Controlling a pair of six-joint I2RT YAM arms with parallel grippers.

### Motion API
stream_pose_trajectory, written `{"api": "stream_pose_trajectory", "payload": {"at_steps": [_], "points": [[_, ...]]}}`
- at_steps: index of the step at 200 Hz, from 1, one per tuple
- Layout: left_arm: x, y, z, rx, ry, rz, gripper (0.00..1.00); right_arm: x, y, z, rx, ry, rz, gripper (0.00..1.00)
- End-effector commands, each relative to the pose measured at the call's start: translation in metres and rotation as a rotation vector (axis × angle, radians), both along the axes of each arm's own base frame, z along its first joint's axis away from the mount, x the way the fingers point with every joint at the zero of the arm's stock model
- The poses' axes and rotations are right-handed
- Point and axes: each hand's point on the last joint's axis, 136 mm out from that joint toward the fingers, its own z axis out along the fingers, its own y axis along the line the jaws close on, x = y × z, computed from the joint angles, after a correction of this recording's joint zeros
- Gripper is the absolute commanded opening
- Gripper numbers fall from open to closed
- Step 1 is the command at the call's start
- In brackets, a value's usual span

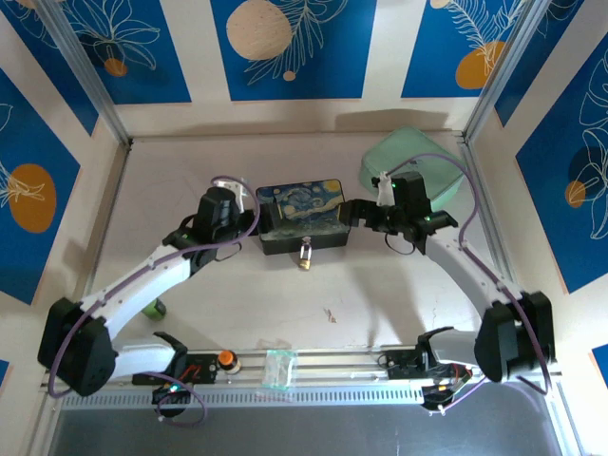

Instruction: Unlock a padlock with a key

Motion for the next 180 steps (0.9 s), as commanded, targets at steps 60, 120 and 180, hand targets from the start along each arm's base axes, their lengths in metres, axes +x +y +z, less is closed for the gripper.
{"api": "stream_pose_trajectory", "payload": {"at_steps": [60,120,180], "points": [[-0.101,-0.052,-0.048,-0.052,0.173,-0.309,0.93,-0.145,0.021,-0.067,-0.101,0.308,0.184,0.87],[-0.131,-0.07,-0.097,-0.044,0.255,-0.31,0.88,-0.193,0.031,-0.114,-0.238,0.378,0.204,0.69],[-0.139,-0.08,-0.111,-0.042,0.27,-0.298,0.88,-0.201,0.052,-0.14,-0.379,0.369,0.244,0.49]]}}
